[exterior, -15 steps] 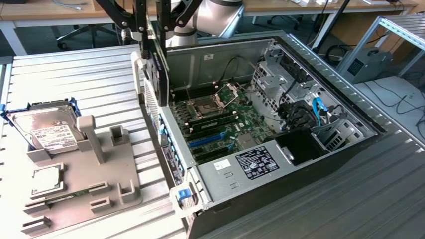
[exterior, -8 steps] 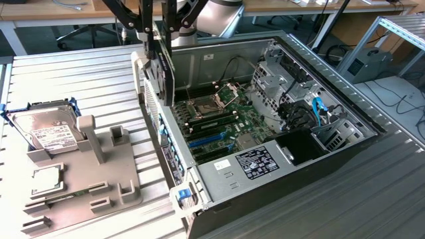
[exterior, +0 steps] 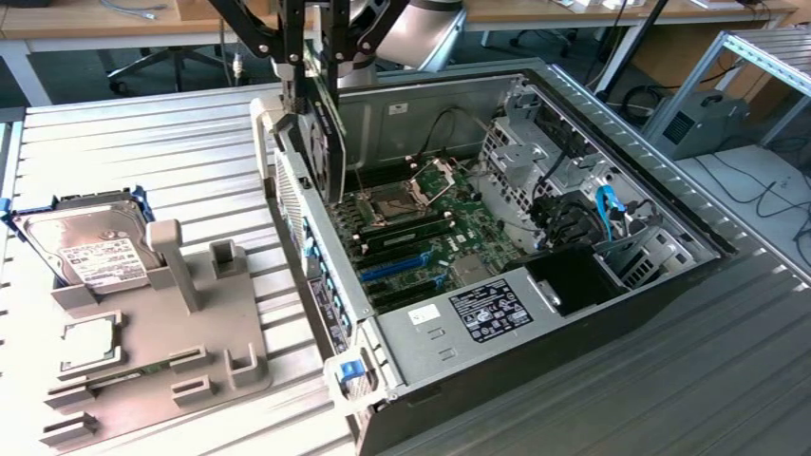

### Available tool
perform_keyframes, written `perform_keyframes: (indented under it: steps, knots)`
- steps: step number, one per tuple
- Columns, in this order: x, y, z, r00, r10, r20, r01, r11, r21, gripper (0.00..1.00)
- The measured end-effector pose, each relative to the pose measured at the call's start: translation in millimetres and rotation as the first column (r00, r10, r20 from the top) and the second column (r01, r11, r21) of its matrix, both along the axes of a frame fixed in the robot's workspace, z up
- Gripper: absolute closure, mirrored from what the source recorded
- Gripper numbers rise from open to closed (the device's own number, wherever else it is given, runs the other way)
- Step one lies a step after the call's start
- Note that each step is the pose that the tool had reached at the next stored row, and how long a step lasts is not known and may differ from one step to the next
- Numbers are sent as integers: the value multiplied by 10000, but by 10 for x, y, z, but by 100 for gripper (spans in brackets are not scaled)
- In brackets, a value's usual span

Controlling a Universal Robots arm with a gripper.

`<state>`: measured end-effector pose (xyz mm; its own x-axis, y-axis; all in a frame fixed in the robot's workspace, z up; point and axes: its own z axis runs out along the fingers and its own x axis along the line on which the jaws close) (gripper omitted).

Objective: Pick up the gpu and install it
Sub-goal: 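Pick up the gpu and move the gpu toward the slot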

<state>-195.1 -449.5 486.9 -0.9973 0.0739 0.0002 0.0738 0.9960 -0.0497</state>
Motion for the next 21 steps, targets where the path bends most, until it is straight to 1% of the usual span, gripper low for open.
perform_keyframes:
  steps: [6,10,15,17,21]
  knots:
    - [48,0,-9,10000,0,0,0,10000,-38,74]
    - [90,0,-29,10000,0,0,0,10000,-98,74]
    - [137,0,-56,10000,0,0,0,9999,-156,74]
    - [158,0,-69,10000,0,-1,0,9999,-171,74]
    - [208,0,-93,10000,0,0,0,9998,-182,74]
